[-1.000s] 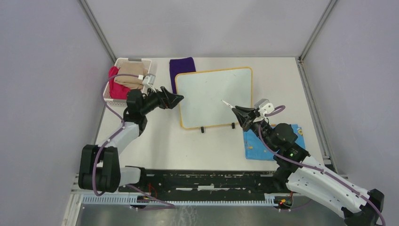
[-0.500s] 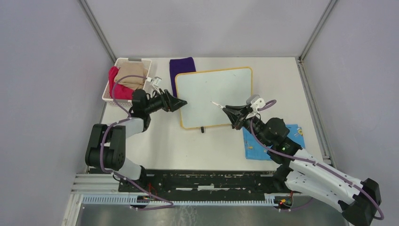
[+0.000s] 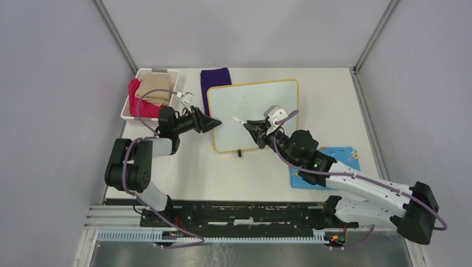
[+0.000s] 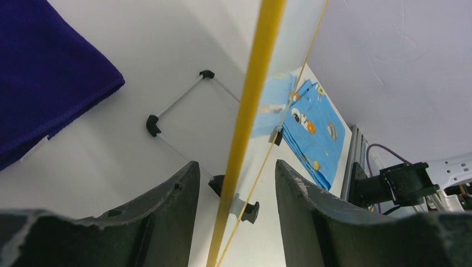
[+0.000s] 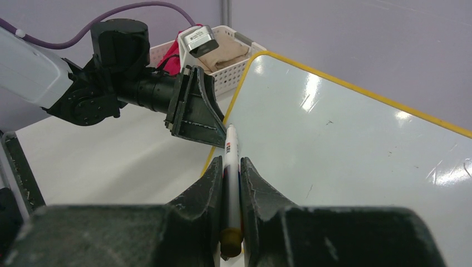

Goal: Write a sentence on the whiteboard

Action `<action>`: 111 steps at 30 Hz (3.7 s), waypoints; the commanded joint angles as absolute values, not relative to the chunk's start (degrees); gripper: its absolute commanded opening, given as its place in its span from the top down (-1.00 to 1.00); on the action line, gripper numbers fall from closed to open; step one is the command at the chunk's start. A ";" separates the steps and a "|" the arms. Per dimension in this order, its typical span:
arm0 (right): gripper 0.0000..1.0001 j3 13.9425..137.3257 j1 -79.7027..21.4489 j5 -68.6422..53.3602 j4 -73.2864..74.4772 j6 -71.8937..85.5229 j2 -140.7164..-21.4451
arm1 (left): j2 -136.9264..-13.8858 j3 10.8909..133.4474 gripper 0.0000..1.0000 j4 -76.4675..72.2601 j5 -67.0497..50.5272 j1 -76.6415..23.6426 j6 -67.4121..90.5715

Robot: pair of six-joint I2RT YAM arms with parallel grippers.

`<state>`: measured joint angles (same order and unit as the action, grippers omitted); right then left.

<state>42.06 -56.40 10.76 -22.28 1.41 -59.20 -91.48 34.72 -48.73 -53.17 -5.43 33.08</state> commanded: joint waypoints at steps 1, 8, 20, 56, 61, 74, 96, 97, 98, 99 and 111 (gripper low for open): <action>1.00 44.80 -56.55 11.79 -26.31 0.55 -60.08 | -94.64 35.73 -0.16 -54.72 -56.68 -4.94 34.67; 1.00 44.13 -56.62 10.23 -27.16 0.51 -60.64 | -94.62 32.58 -0.24 -60.78 -56.39 -4.40 34.60; 1.00 45.03 -56.76 12.48 -30.00 -0.09 -64.72 | -97.89 30.72 0.29 -66.12 -57.24 -4.57 34.10; 1.00 59.31 -59.18 23.91 -32.90 -3.12 -85.39 | -97.87 29.79 0.96 -62.75 -53.97 -4.83 29.05; 1.00 60.54 -59.14 23.97 -33.34 -2.90 -87.12 | -97.75 30.05 0.96 -61.38 -53.84 -4.85 28.30; 1.00 63.80 -58.27 25.10 -34.19 -1.87 -91.53 | -97.25 30.03 0.96 -59.79 -53.27 -4.86 27.03; 1.00 60.90 -53.61 25.26 -31.48 2.37 -90.84 | -97.09 29.89 0.96 -58.67 -52.36 -4.83 25.77; 1.00 60.30 -53.39 25.68 -31.34 2.39 -90.37 | -97.09 29.96 0.96 -58.63 -52.30 -4.83 25.75; 1.00 59.85 -53.11 26.19 -31.14 2.52 -89.79 | -97.12 29.97 0.96 -58.62 -52.30 -4.86 25.75; 1.00 59.26 -52.88 26.57 -30.97 2.52 -89.41 | -97.16 29.97 0.96 -58.62 -52.23 -4.86 25.75; 1.00 53.46 -50.54 24.79 -31.99 2.41 -82.98 | -97.07 29.97 0.96 -58.36 -52.10 -4.97 25.66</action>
